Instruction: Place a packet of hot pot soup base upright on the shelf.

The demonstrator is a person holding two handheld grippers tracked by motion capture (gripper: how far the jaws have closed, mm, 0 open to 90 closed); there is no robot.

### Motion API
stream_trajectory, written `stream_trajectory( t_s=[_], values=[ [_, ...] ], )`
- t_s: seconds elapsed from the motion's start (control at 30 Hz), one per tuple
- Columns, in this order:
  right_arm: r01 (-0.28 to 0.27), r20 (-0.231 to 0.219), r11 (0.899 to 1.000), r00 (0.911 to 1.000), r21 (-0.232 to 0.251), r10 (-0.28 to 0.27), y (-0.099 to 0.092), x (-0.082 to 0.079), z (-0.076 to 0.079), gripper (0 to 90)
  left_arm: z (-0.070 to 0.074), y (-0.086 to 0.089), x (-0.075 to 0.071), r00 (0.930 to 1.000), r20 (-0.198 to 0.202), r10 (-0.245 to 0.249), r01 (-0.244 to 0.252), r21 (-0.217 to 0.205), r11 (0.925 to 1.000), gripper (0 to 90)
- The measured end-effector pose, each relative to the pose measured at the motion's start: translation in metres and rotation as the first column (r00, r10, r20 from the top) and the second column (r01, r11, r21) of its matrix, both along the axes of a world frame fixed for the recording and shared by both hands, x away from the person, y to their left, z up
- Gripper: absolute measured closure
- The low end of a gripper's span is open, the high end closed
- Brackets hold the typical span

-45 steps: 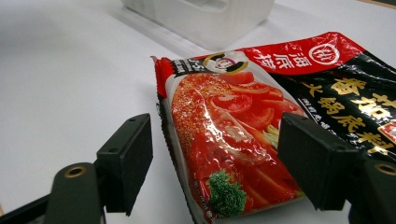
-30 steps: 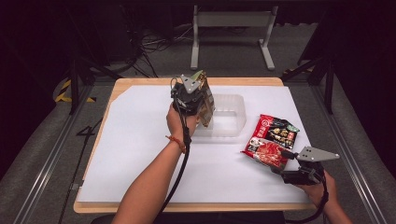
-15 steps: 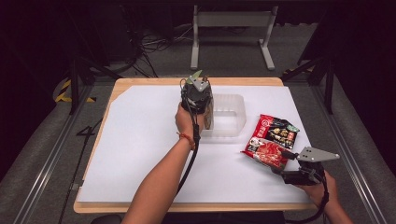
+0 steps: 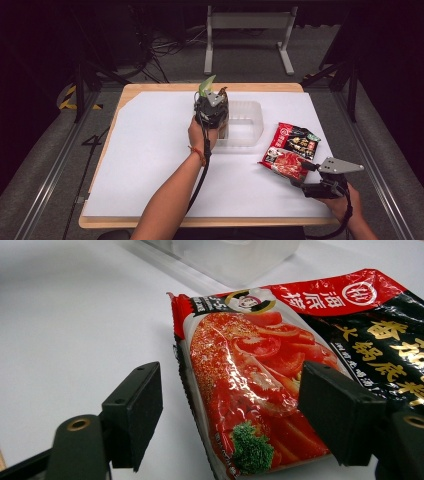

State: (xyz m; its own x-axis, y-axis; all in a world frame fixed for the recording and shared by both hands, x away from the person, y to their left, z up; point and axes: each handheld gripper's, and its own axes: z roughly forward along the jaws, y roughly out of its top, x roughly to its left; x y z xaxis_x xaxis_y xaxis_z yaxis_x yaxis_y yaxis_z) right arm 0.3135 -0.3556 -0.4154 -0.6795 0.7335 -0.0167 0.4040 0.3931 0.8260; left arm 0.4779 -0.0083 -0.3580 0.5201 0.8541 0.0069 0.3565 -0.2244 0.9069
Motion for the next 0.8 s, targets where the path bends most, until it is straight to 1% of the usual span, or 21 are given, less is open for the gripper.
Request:
stream_trajectory(
  t_s=[0.07,0.13,0.23,0.3,0.5,0.53,0.6,0.63,0.67,0.7,0.73,0.77,0.8],
  values=[
    [0.000,0.001,1.000,1.0000,0.000,0.000,0.000,0.000,0.000,26.3,-0.002,0.002,0.000,1.0000,0.003,-0.009,0.009,0.009,0.9999,69.1],
    [0.002,0.000,1.000,1.0000,0.000,-0.002,0.000,0.000,0.000,26.3,-0.002,0.007,0.001,0.9992,-0.008,-0.039,0.039,-0.005,0.9992,67.5],
    [0.003,-0.001,1.000,1.0000,-0.008,-0.003,0.000,0.001,-0.001,26.2,-0.002,0.011,0.000,0.9974,-0.007,-0.072,0.072,0.007,0.9974,65.8],
    [0.002,0.000,1.000,1.0000,-0.008,-0.002,0.000,0.001,-0.001,26.2,-0.002,0.011,-0.001,0.9967,-0.010,-0.081,0.081,0.010,0.9967,65.1],
    [0.006,0.000,1.000,1.0000,-0.011,-0.006,0.000,0.001,-0.001,26.1,-0.003,0.014,-0.007,0.9892,-0.008,-0.146,0.147,0.044,0.9882,59.9],
    [0.006,-0.001,1.000,1.0000,-0.008,-0.006,0.000,0.001,-0.001,26.0,-0.003,0.014,-0.009,0.9877,-0.005,-0.157,0.157,0.055,0.9861,58.2],
    [0.010,-0.002,1.000,1.0000,-0.011,-0.010,0.001,0.002,-0.001,26.1,-0.002,0.017,-0.013,0.9826,-0.006,-0.186,0.186,0.063,0.9806,56.4],
    [0.009,-0.003,1.000,1.0000,-0.011,-0.009,0.001,0.003,-0.001,26.0,-0.002,0.018,-0.015,0.9809,-0.003,-0.194,0.194,0.076,0.9780,54.6],
    [0.010,-0.005,1.000,0.9999,-0.011,-0.010,0.001,0.003,-0.001,26.0,-0.002,0.019,-0.018,0.9776,0.000,-0.210,0.210,0.093,0.9734,52.9],
    [0.011,-0.006,1.000,0.9999,-0.012,-0.011,0.002,0.004,-0.001,26.0,-0.002,0.020,-0.019,0.9743,-0.002,-0.225,0.224,0.098,0.9696,51.3],
    [0.012,-0.007,1.000,0.9999,-0.012,-0.012,0.002,0.004,-0.001,26.0,-0.002,0.022,-0.022,0.9711,-0.003,-0.239,0.238,0.116,0.9645,49.3],
    [0.014,-0.008,1.000,0.9999,-0.010,-0.014,0.002,0.005,-0.001,26.0,-0.002,0.023,-0.024,0.9698,0.000,-0.244,0.242,0.128,0.9618,48.0],
    [0.015,-0.008,1.000,0.9999,-0.008,-0.015,0.002,0.005,-0.001,26.0,-0.002,0.026,-0.026,0.9666,-0.001,-0.256,0.254,0.127,0.9587,46.7]
  ],
)
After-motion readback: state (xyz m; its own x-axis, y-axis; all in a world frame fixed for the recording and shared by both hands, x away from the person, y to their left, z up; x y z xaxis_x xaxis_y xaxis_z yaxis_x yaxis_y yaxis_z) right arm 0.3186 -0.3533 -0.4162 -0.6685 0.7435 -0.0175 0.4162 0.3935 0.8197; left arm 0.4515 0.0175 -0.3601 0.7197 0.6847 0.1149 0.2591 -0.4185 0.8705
